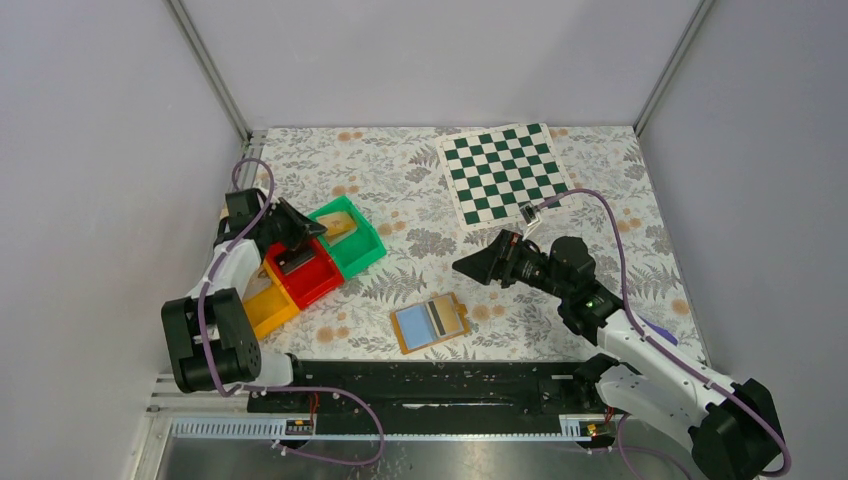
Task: Take the credit cards out of the card holder
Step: Place the credit card in the storage box.
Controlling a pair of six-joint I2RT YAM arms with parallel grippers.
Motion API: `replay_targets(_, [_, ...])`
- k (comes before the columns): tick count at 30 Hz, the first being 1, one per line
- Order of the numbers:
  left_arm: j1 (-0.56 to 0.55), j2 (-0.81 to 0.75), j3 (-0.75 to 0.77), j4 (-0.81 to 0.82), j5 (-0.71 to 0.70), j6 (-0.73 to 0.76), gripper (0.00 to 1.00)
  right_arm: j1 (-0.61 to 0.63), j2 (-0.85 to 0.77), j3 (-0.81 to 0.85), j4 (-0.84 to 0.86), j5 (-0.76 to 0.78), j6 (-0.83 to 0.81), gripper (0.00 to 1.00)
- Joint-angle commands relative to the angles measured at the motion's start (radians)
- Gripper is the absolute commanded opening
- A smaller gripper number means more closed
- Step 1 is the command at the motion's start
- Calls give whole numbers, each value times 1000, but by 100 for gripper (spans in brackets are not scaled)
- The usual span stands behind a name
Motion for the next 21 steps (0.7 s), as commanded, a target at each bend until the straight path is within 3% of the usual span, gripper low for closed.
replay_targets(1, [1,42,58,71,-31,-44,0,-7,-15,36,9,-11,-12,99])
replay_targets(21, [-50,197,136,138,-113,-67,0,-9,-31,59,-36,-19,-48,99])
